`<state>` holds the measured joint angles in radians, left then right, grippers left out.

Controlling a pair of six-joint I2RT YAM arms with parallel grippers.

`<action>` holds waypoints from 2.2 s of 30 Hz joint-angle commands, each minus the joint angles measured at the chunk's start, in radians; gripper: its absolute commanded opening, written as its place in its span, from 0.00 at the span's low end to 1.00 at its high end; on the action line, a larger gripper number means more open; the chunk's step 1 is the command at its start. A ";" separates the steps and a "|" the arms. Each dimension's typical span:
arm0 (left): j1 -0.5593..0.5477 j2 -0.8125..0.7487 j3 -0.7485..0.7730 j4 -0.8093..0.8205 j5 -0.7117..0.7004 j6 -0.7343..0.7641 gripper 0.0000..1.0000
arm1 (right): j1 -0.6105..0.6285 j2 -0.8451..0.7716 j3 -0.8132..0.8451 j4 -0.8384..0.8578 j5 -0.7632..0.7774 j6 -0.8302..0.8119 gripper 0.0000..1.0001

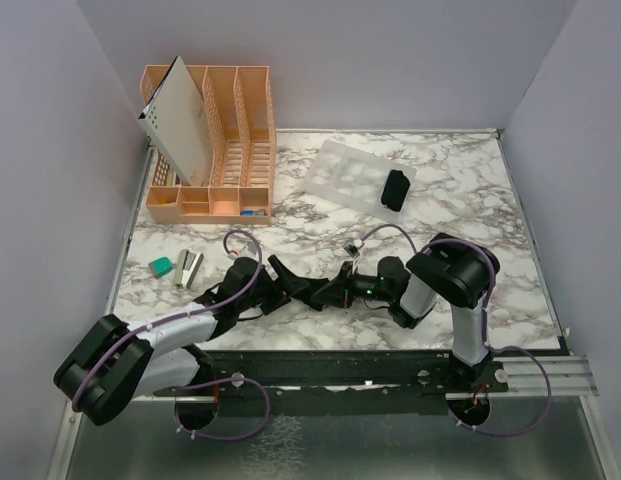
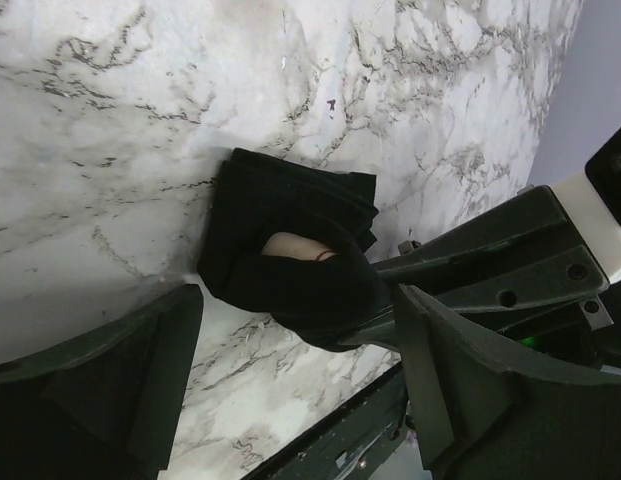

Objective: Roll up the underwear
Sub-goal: Roll the underwear to the center of the board.

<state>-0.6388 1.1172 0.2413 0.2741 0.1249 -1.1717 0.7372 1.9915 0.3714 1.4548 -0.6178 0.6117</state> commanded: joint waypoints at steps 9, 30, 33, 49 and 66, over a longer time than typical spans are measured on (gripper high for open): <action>-0.041 0.151 -0.001 -0.041 -0.102 -0.088 0.71 | -0.019 0.071 -0.022 -0.060 -0.032 0.033 0.15; -0.041 0.299 0.163 -0.211 -0.160 0.026 0.28 | -0.019 -0.249 -0.012 -0.441 -0.004 -0.231 0.53; -0.042 0.282 0.185 -0.249 -0.151 0.033 0.25 | -0.018 -0.402 0.013 -0.681 0.082 -0.376 0.55; -0.041 0.347 0.275 -0.363 -0.050 -0.015 0.08 | 0.418 -0.571 0.136 -0.992 0.756 -1.027 0.59; -0.038 0.318 0.266 -0.363 -0.050 -0.025 0.08 | 0.493 -0.346 0.128 -0.886 0.928 -0.981 0.20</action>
<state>-0.6754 1.4242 0.5369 0.0395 0.0708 -1.2160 1.2308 1.6043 0.5385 0.5751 0.2405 -0.4534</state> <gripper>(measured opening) 0.335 0.333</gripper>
